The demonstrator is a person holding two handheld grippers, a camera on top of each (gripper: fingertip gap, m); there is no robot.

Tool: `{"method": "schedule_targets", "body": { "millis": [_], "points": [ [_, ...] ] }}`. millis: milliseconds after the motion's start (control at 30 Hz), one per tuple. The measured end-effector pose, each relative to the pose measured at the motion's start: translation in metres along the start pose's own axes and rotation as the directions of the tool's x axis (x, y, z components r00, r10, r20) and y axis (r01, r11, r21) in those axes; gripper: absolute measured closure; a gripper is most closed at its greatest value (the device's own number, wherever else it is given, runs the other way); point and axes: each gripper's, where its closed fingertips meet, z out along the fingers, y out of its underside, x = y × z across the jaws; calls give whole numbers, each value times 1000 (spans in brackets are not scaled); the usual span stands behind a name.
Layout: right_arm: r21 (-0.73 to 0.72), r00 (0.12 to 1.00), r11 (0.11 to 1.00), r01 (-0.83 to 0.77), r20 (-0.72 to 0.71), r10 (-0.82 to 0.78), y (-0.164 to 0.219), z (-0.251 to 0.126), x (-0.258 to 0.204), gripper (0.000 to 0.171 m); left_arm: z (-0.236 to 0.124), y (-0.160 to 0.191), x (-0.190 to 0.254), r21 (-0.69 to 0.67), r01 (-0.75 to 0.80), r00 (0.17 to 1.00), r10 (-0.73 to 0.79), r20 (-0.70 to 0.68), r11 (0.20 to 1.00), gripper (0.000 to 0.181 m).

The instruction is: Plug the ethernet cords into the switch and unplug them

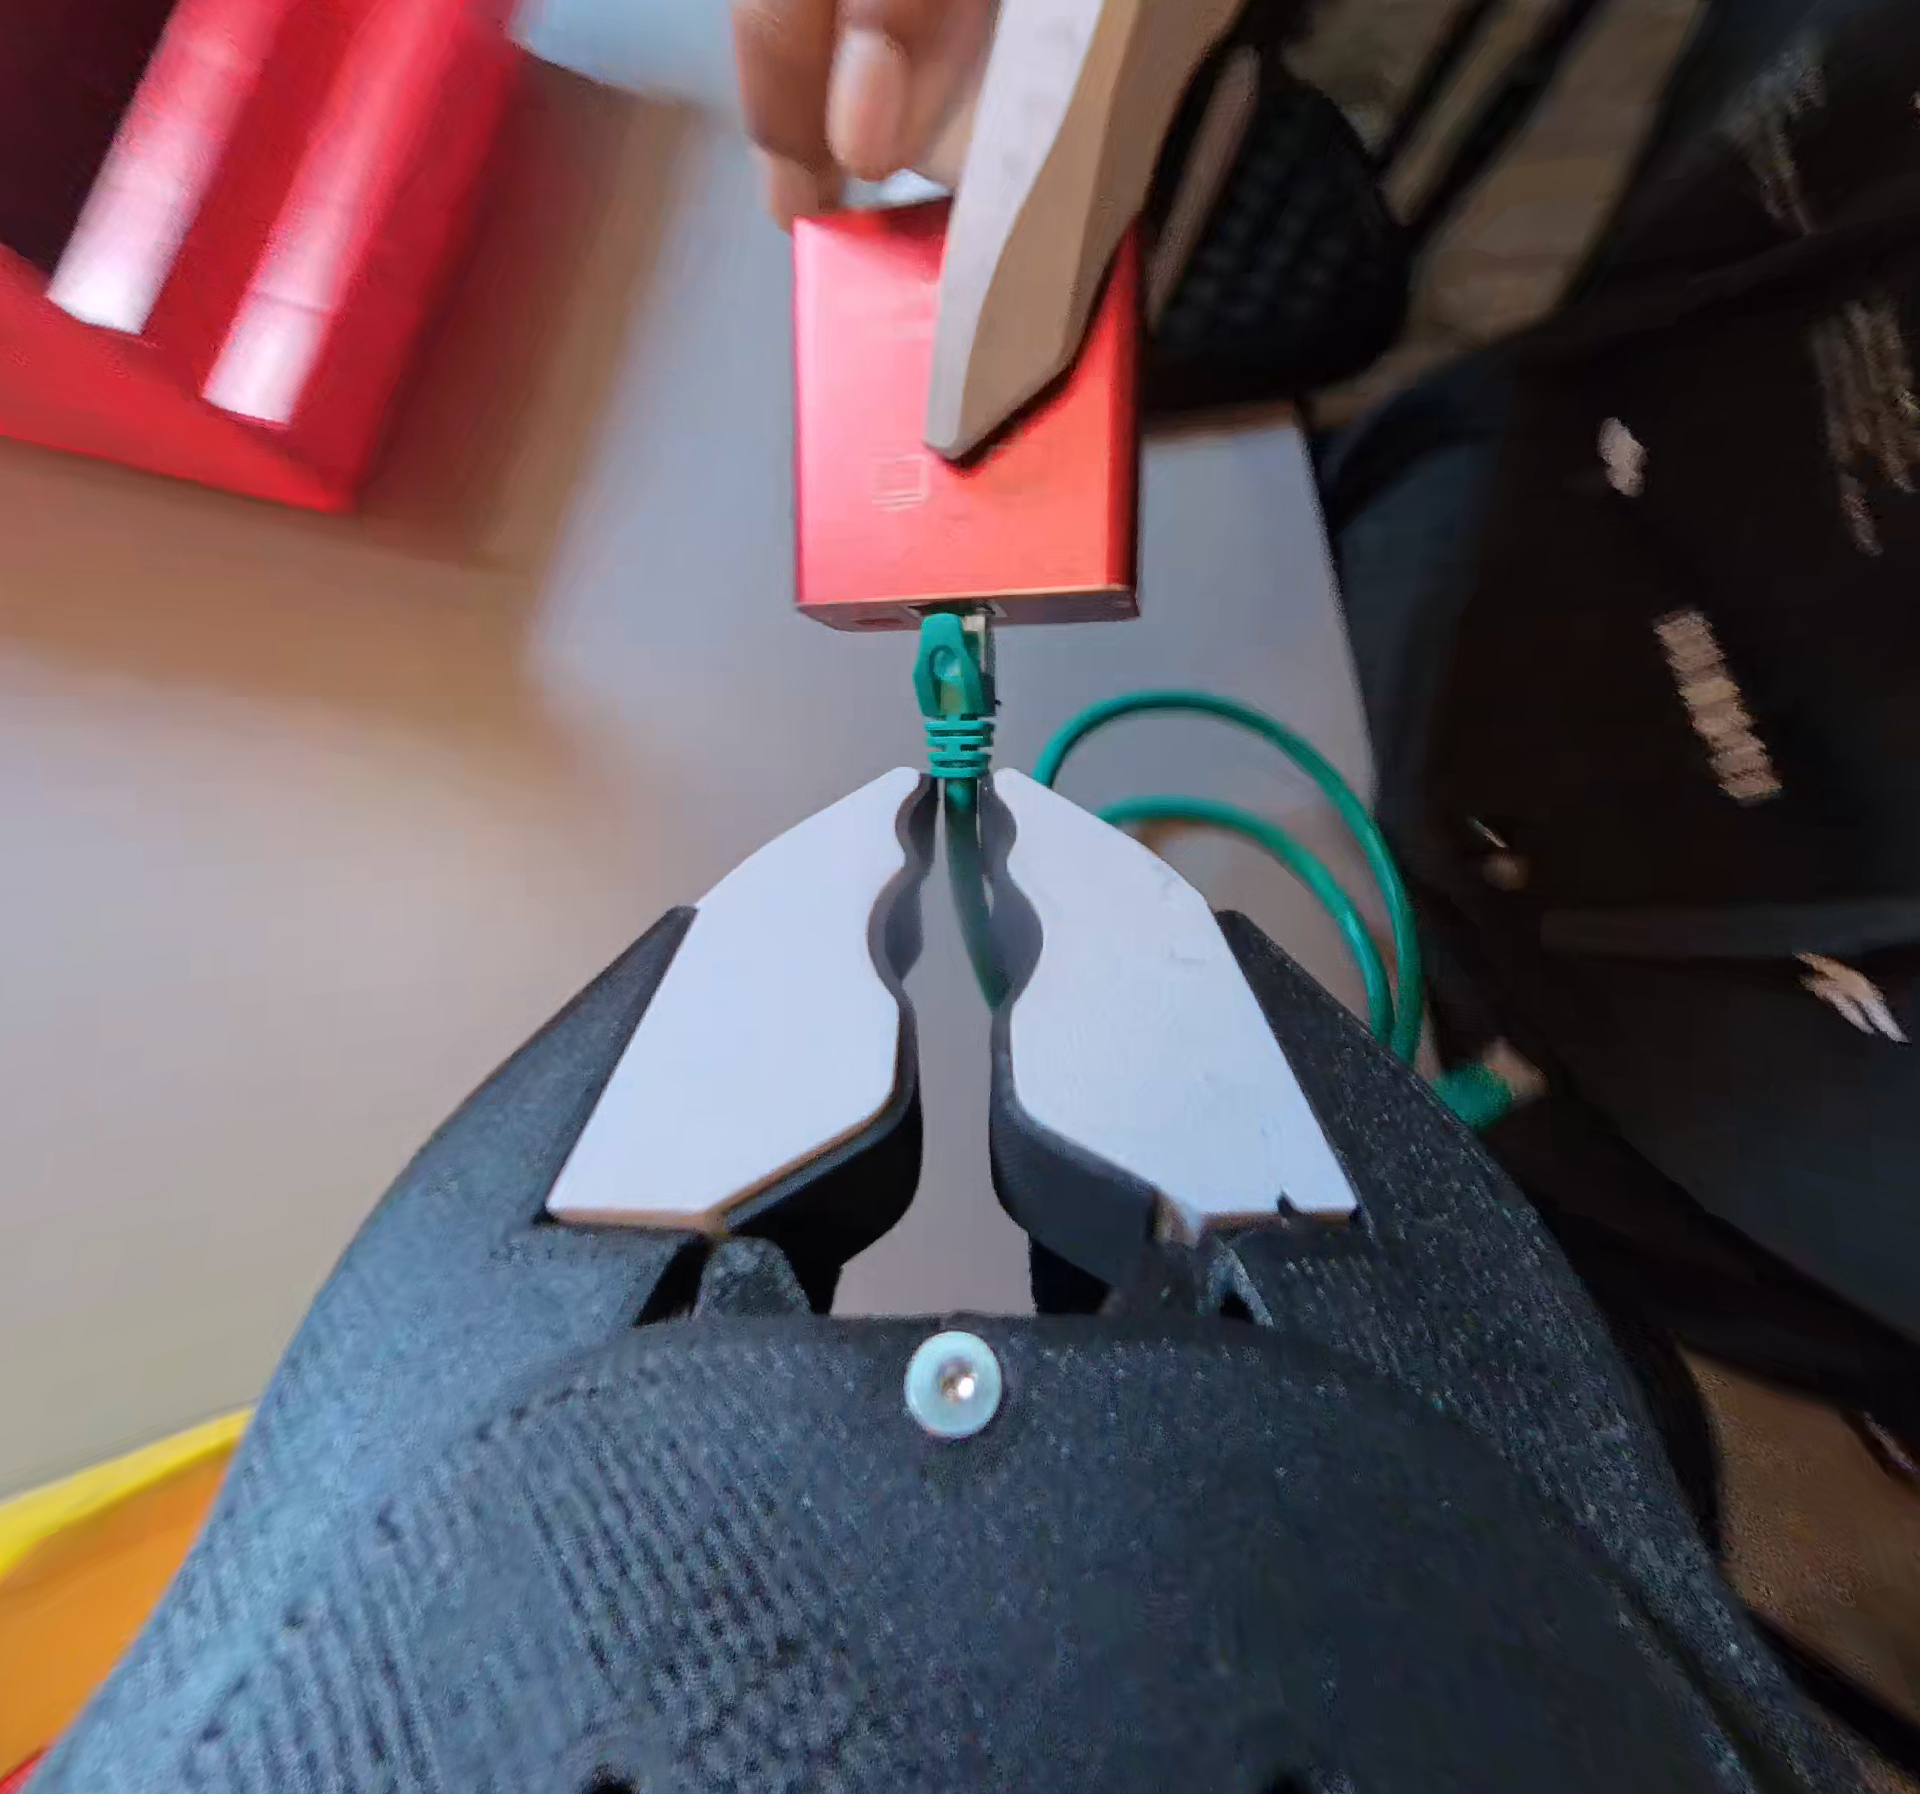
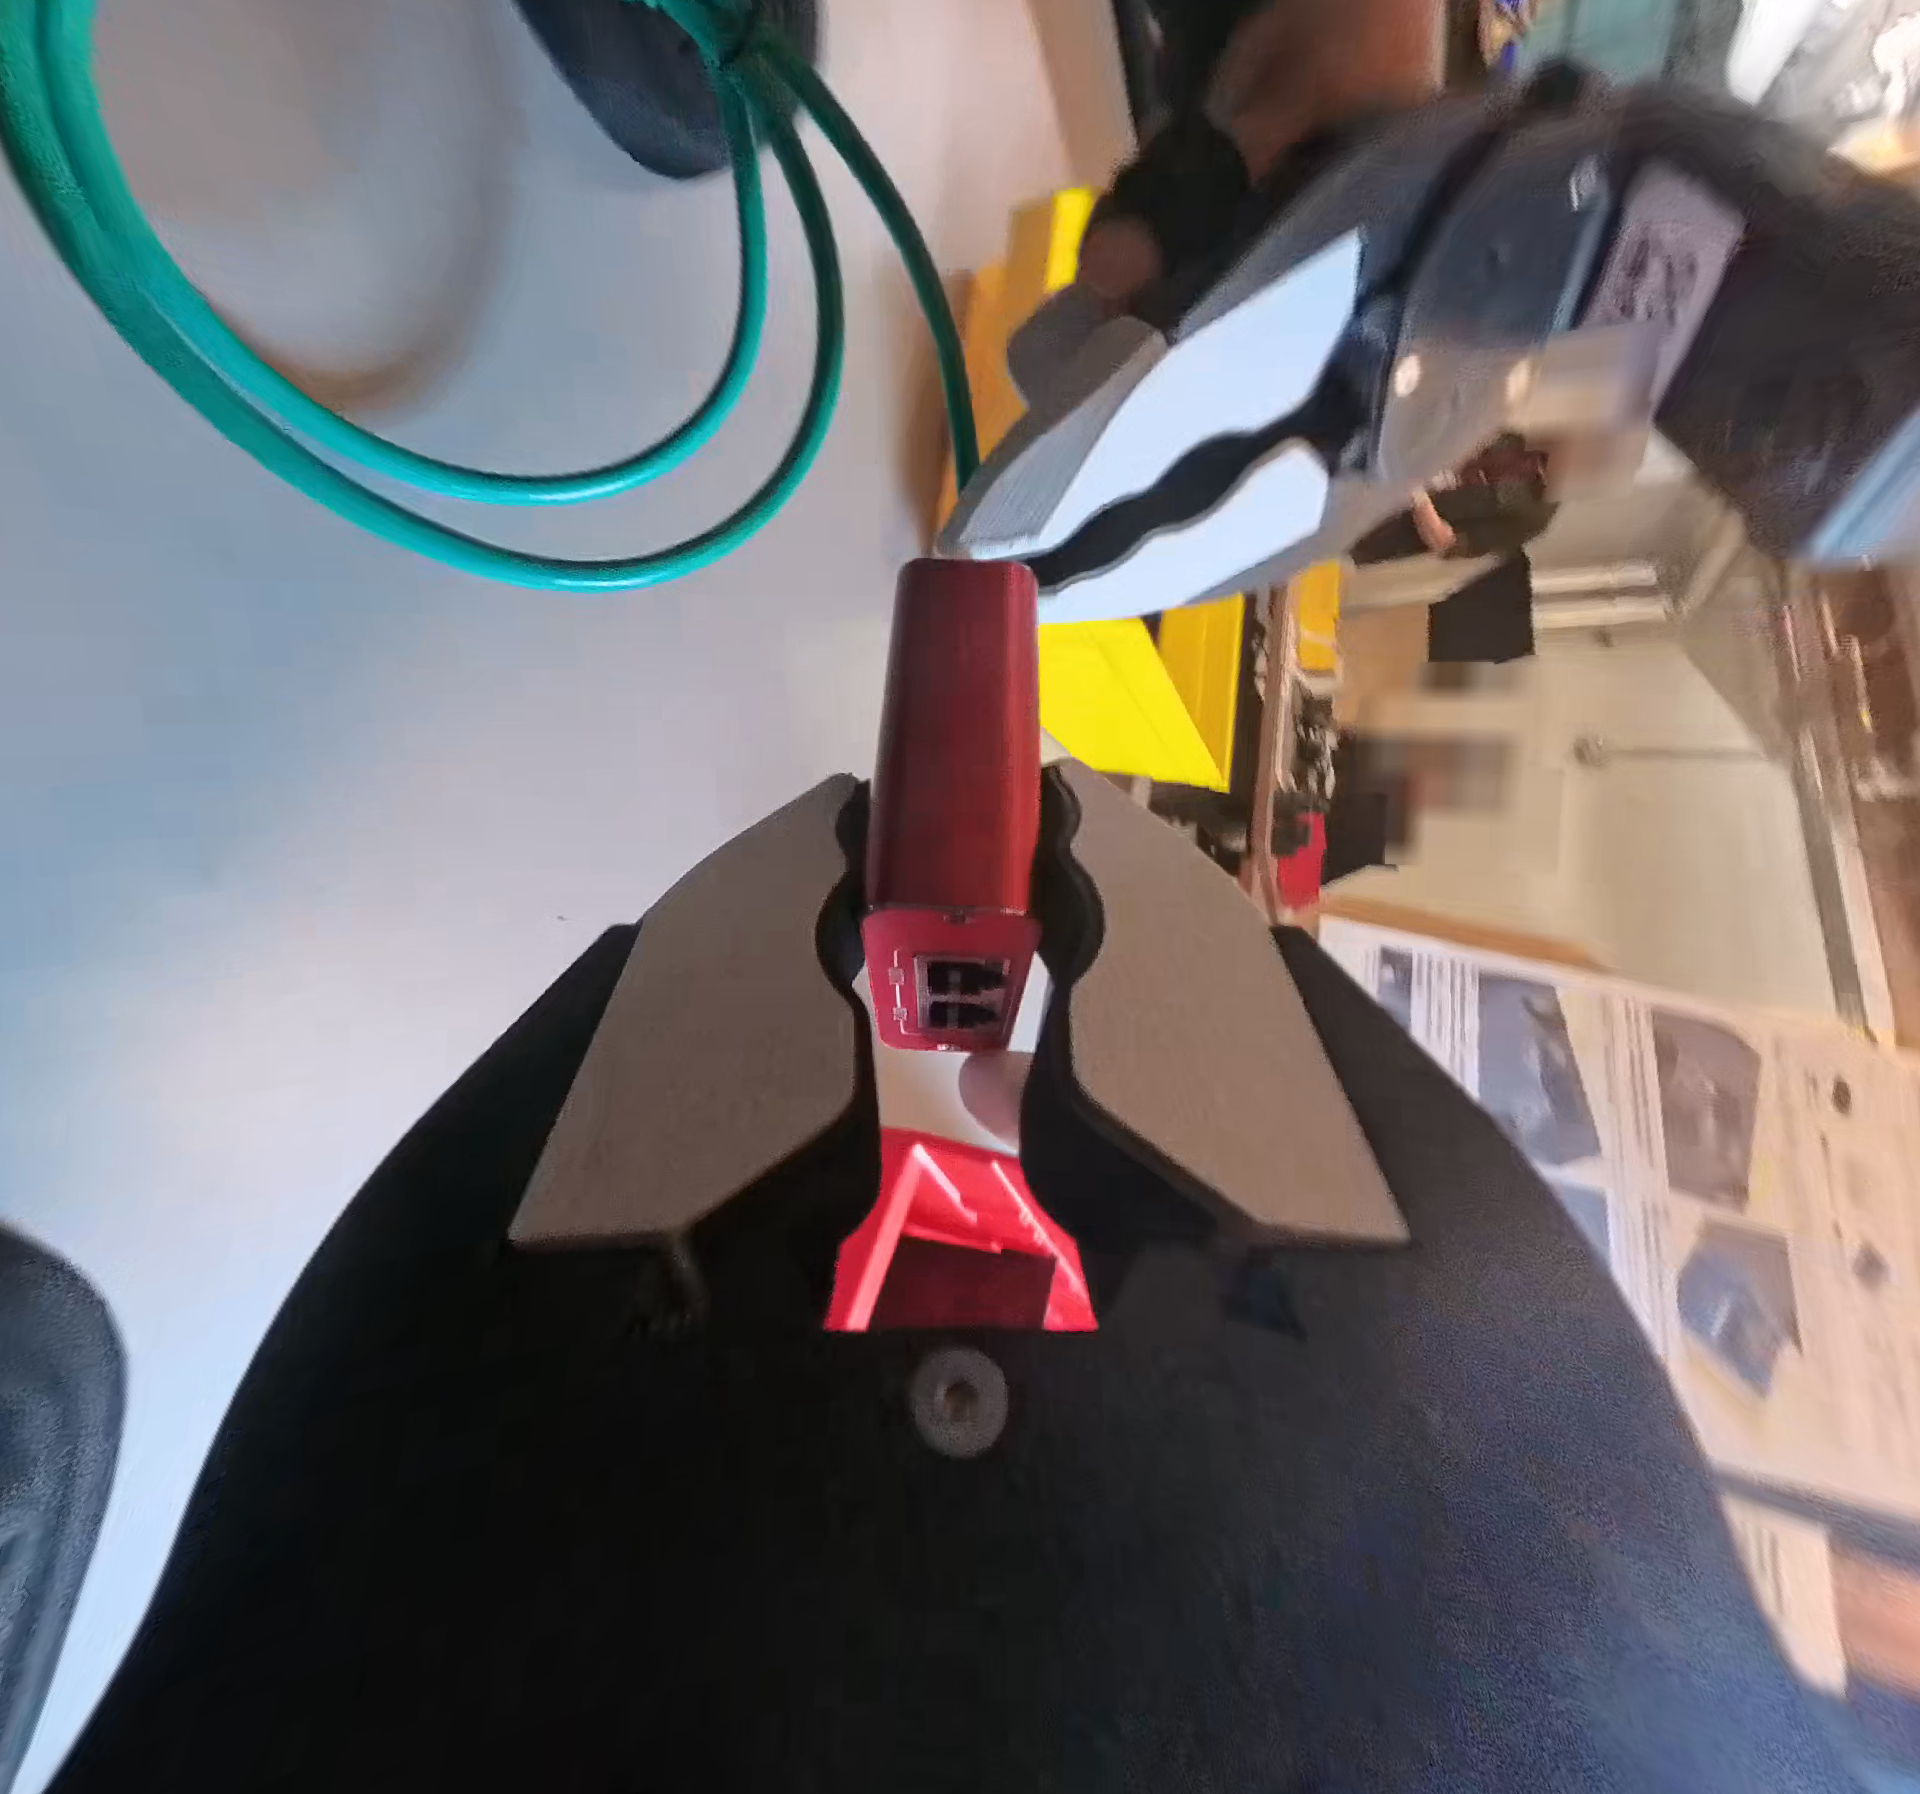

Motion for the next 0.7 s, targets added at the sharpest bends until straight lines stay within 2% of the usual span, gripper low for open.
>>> {"method": "schedule_targets", "body": {
  "millis": [33,100,167,267,333,367,433,500,600,700],
  "points": [
    [-21,998,999,-50,-26,50,6,1,6,143,-6,-6,-10,49,-9,996,4,88,999,169],
    [-75,987,984,-163,-27,161,21,3,11,142,-15,-19,-12,150,-64,982,36,186,987,155],
    [-115,973,966,-230,1,232,30,7,11,142,-15,-31,-8,194,-130,958,73,277,972,150],
    [-179,942,936,-305,86,323,32,19,7,142,-8,-38,-18,112,-265,858,182,481,958,145],
    [-200,922,916,-347,107,373,28,25,12,142,2,-34,-27,31,-292,815,231,531,956,146],
    [-200,910,906,-373,110,399,25,27,17,143,5,-32,-33,-4,-310,785,258,563,951,153],
    [-228,893,888,-400,119,433,28,26,23,142,3,-32,-39,-13,-350,748,287,599,937,154],
    [-190,856,858,-477,124,503,25,21,32,142,-3,-33,-38,90,-333,789,225,572,938,154],
    [-62,783,788,-612,90,615,24,3,57,140,-24,-39,-32,376,-271,888,79,454,886,155],
    [174,647,624,-762,154,747,14,-10,74,138,-58,-55,-19,682,-194,961,-5,278,705,155]
  ]
}}
